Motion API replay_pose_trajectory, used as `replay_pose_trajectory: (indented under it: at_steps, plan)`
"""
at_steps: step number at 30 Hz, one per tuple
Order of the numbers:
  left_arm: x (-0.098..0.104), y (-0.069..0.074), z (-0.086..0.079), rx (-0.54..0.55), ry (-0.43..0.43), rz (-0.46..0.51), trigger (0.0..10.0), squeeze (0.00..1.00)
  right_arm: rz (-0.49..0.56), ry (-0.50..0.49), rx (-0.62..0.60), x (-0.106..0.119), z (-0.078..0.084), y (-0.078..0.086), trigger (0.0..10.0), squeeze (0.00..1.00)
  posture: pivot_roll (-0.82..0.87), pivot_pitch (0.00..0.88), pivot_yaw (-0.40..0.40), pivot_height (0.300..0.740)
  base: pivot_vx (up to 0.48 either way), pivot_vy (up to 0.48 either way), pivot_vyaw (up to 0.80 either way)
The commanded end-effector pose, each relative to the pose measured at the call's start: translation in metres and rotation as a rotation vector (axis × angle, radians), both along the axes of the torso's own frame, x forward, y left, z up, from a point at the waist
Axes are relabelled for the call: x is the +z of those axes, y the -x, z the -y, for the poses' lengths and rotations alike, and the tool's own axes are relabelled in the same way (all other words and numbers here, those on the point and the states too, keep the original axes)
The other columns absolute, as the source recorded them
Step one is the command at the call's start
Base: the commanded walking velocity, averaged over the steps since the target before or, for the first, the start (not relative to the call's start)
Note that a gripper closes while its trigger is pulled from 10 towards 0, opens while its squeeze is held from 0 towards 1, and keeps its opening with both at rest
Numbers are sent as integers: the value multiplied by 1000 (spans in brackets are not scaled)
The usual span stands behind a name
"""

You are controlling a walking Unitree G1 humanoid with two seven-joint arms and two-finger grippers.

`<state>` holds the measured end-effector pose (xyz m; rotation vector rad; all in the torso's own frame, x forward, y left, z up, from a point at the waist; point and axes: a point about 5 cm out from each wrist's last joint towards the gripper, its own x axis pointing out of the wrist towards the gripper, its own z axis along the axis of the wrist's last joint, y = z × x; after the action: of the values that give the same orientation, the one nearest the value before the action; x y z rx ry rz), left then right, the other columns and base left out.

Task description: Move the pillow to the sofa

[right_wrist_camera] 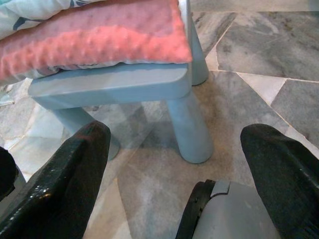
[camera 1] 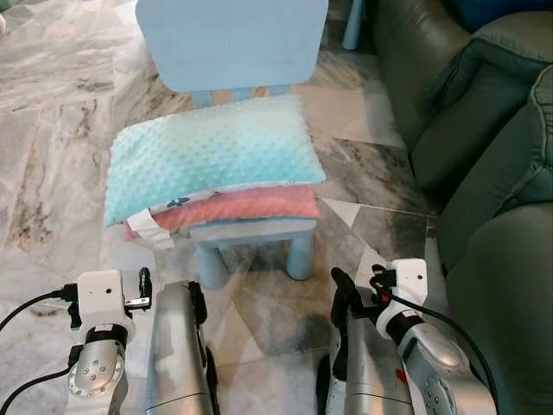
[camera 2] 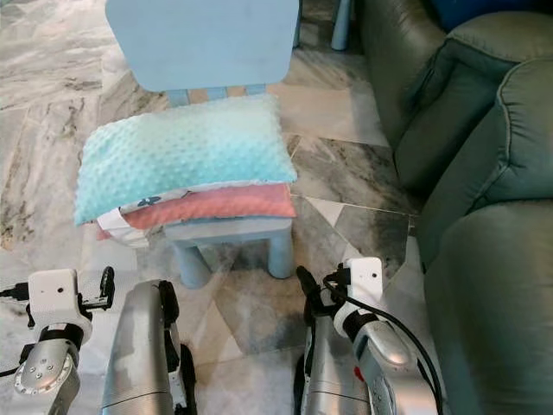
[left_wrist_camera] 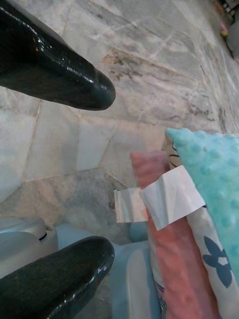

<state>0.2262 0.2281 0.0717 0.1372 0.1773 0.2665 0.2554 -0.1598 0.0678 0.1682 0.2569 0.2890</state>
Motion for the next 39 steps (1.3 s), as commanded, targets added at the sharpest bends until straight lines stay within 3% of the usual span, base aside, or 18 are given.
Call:
replay_pose_trajectory:
  at_steps: [1, 10, 11, 13, 17, 19, 20, 21, 23, 24, 26, 30, 39]
  plan:
    - [-5, 4, -6, 37, -1, -19, 10000, 0, -12, 6, -3, -4, 0, 0, 10000, 0, -66, 260, -8, 440, 0, 0, 0]
    - [7, -6, -9, 49, -30, 36, 10000, 0, 9, 16, -8, -1, 2, -6, 10000, 0, -64, 242, -5, 395, 0, 0, 0]
    - [10, -10, -11, 51, -35, 49, 10000, 0, 20, 18, -10, 1, 3, -9, 10000, 0, -62, 234, -4, 390, 0, 0, 0]
    - [35, -30, -20, 75, -63, 147, 10000, 0, 112, 50, -5, 24, 8, -27, 10000, 0, -59, 222, -3, 390, 0, 0, 0]
    - [50, -40, -26, 91, -71, 201, 10000, 0, 174, 48, -9, 41, 10, -39, 10000, 0, -56, 208, 0, 390, 0, 0, 0]
    - [75, -54, -37, 123, -90, 291, 10000, 0, 278, 44, -17, 70, 15, -57, 10000, 0, -48, 188, 3, 390, 0, 0, 0]
    - [75, -54, -37, 123, -90, 291, 10000, 0, 278, 44, -17, 70, 15, -57, 10000, 0, -48, 188, 3, 390, 0, 0, 0]
    - [88, -59, -47, 156, -91, 332, 10000, 0, 334, 34, -14, 88, 17, -67, 10000, 0, -43, 179, 6, 390, 0, 0, 0]
    - [98, -63, -59, 192, -104, 356, 10000, 0, 372, 21, 0, 102, 16, -75, 10000, 0, -36, 173, 6, 390, 0, 0, 0]
    - [98, -63, -59, 192, -104, 356, 10000, 0, 372, 21, 0, 102, 16, -75, 10000, 0, -36, 173, 6, 390, 0, 0, 0]
    - [108, -67, -83, 245, -113, 376, 10000, 0, 423, 18, 61, 117, 11, -86, 10000, 0, -25, 180, 9, 390, 0, 0, 0]
    - [112, -67, -102, 299, -164, 336, 10000, 0, 464, 14, 122, 132, 5, -98, 10000, 0, -11, 202, 14, 390, 0, 0, 0]
    - [127, -72, -132, 391, -92, 349, 10000, 0, 498, -189, 294, 171, -11, -122, 10000, 0, 45, 267, 3, 390, 0, 0, 0]
